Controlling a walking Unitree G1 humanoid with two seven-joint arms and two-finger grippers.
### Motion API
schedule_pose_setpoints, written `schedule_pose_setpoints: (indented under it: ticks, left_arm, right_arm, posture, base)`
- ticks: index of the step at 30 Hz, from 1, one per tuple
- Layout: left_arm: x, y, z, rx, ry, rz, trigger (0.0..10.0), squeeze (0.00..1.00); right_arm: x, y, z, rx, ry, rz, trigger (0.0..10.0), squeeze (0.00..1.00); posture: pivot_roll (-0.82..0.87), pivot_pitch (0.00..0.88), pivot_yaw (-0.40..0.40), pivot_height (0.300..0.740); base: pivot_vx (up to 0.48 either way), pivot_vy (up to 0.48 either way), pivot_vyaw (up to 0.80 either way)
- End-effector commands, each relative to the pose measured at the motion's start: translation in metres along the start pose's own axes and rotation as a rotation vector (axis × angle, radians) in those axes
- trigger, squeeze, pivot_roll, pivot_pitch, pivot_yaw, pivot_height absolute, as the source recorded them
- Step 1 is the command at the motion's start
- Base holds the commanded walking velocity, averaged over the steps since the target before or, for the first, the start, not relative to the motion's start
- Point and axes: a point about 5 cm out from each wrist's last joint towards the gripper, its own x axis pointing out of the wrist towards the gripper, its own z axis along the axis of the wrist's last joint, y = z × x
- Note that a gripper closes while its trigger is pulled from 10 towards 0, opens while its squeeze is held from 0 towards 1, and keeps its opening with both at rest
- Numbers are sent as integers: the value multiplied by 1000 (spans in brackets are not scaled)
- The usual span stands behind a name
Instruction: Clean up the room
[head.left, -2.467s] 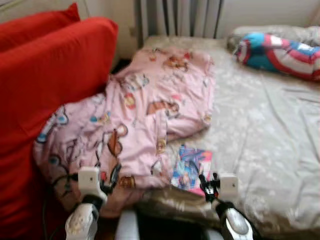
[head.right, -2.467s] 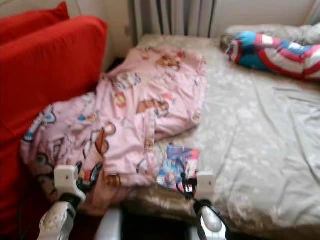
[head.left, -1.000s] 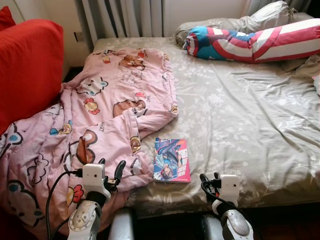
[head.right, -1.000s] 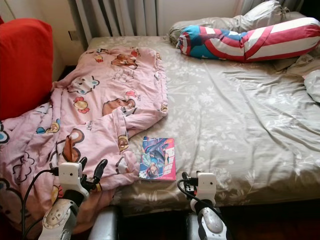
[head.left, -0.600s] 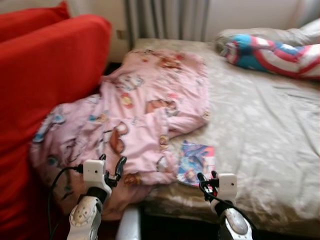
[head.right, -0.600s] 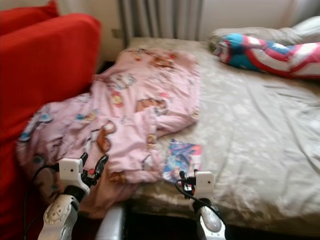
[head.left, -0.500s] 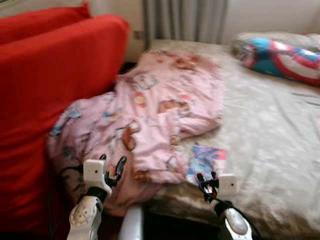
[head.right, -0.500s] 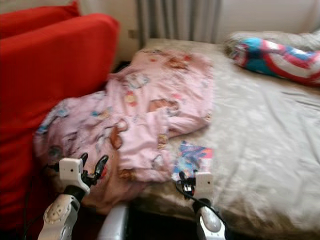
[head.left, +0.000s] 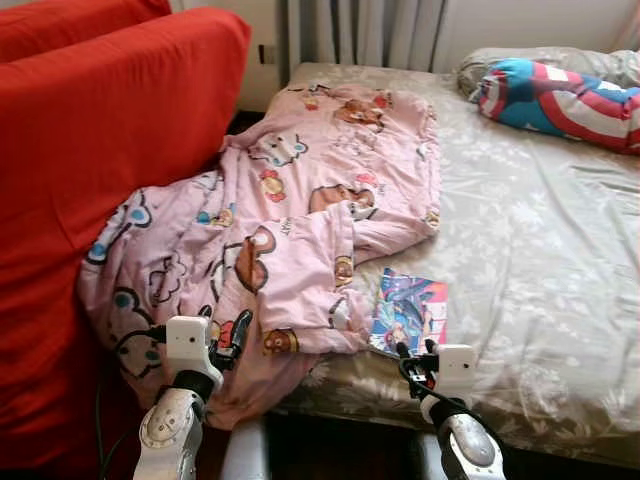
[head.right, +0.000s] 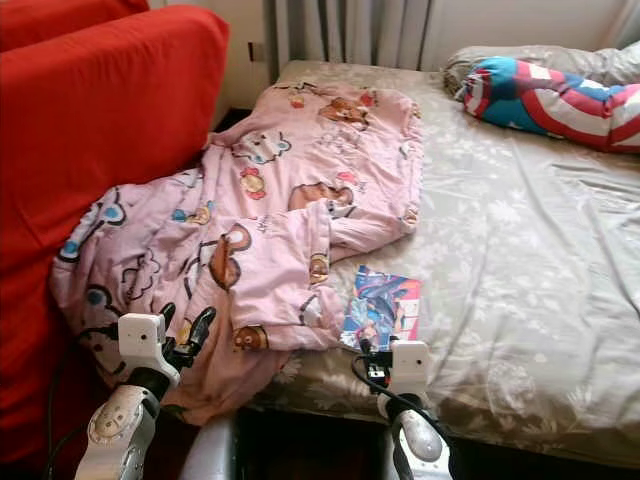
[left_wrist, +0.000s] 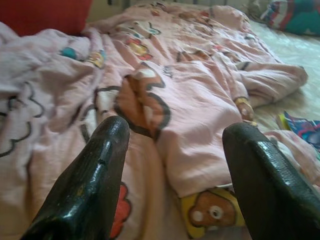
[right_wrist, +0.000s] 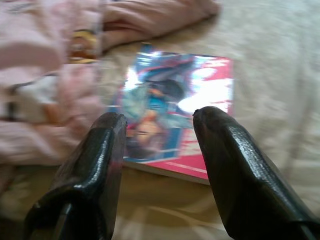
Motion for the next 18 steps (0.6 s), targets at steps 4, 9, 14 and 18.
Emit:
schedule_pose_setpoints:
  ticks: [4,9,14,18]
  left_arm:
    - [0,1,-1,-5,8,-2,10000,0]
    - [0,1,0,-4,7,-5,10000,0]
    - [-1,2,0,-2,8,-5,10000,0]
    - [-1,2,0,-1,8,-6,10000,0]
  right_arm:
    - [2,-14,2,62,8,-97,10000,0]
    - [3,-17,3,69,11,-116,10000,0]
    - [4,-14,3,72,9,-107,10000,0]
    - [5,-12,3,69,14,-90,10000,0]
  posture:
    - [80,126,4,603]
    - [83,130,6,603]
    - [84,131,7,603]
    - [84,130,6,603]
  base:
    - [0,0,0]
    - [268,0,0]
    - [309,0,0]
    - [335,0,0]
